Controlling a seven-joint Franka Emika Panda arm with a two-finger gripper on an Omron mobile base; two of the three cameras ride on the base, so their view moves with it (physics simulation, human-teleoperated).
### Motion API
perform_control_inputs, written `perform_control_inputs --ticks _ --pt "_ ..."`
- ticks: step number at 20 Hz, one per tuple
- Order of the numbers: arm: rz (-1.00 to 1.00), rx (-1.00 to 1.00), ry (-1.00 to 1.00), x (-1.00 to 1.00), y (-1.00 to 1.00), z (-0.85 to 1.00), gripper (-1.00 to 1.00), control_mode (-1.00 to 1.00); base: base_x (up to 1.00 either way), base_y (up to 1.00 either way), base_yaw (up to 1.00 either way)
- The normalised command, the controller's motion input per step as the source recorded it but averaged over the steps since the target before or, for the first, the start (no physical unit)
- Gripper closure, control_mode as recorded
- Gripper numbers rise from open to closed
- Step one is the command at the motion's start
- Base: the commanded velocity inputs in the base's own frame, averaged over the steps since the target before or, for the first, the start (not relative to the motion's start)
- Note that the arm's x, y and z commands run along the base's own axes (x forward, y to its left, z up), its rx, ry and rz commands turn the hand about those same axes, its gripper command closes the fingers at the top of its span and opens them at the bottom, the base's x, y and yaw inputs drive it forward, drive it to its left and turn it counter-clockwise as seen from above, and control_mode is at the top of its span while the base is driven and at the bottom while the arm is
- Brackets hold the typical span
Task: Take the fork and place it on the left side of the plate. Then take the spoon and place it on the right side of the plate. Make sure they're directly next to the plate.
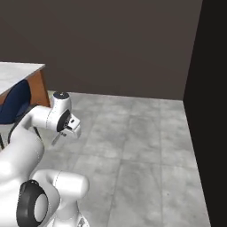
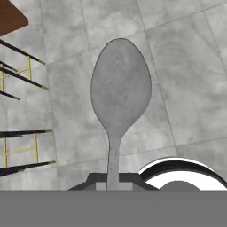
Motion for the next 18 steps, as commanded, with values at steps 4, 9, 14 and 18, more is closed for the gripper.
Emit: perform_control_inputs --ticks 4,9,14,18 --pt "0.00 0.00 0.00 0.00 0.00 0.00 1.00 1.00 1.00 0.02 0.07" --pt "0.00 0.00 0.00 0.00 0.00 0.00 1.00 1.00 1.00 0.00 0.08" --pt "0.00 0.00 0.00 0.00 0.00 0.00 1.00 1.00 1.00 0.01 0.10" --pt "0.00 0.00 0.00 0.00 0.00 0.00 1.00 1.00 1.00 0.00 0.15"
